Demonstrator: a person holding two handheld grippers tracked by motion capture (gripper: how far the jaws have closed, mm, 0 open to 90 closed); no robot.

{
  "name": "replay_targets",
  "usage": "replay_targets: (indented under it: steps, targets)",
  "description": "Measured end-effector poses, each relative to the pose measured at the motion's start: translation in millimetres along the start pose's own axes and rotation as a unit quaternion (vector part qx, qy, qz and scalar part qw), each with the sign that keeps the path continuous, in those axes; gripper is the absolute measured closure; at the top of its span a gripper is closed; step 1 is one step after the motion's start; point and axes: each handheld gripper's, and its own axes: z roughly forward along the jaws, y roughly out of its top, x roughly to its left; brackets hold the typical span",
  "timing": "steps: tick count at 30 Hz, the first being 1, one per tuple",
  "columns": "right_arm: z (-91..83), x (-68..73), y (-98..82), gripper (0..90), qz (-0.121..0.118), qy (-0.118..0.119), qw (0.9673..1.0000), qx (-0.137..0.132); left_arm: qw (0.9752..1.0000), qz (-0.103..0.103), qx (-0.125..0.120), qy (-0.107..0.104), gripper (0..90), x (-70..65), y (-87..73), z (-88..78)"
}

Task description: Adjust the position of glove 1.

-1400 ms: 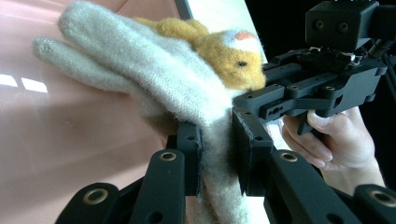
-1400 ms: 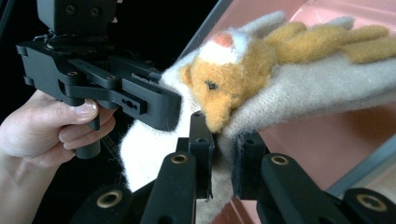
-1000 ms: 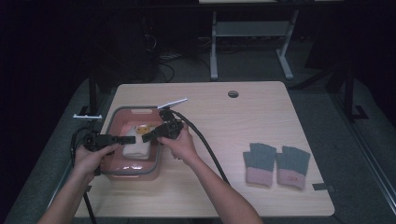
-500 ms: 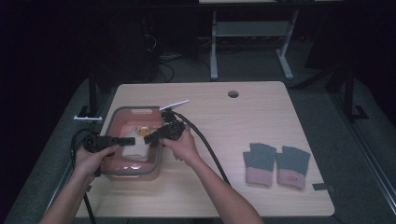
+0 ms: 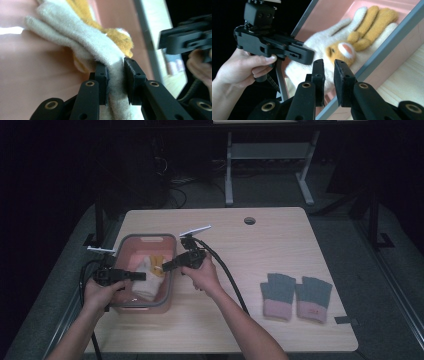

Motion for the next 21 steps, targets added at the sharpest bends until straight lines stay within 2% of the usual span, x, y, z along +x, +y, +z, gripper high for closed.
replay_targets:
  steps: [2,5,6,9,17,21]
  targets:
    - [-1.3,0.9,-0.3,78.5,-0.001,0.0,1.0,-0.001,0.9996,0.009,0.014,0.024,74.1,-1.6,-0.1,2.2]
    - [-2.5,1.5,-0.4,78.5,-0.004,0.001,1.0,-0.001,0.9991,0.012,0.019,0.035,73.7,-2.9,0.0,3.4]
    - [-3.1,2.1,-0.4,78.5,-0.004,0.001,1.0,-0.002,0.9986,0.015,0.027,0.043,73.4,-4.2,0.1,5.1]
    - [-4.8,3.3,-0.6,78.5,-0.004,0.003,1.0,-0.004,0.9976,0.018,0.031,0.06,72.1,-6.1,-0.8,7.5]
    - [-10.9,3.5,-2.3,78.4,-0.006,0.002,0.9999,-0.01,0.9962,0.022,0.034,0.077,62.1,-8.5,1.6,3.9]
    - [-16.0,4.3,-3.4,78.3,-0.008,0.003,0.9999,-0.014,0.9956,0.025,0.022,0.088,60.8,-11.5,4.7,-2.7]
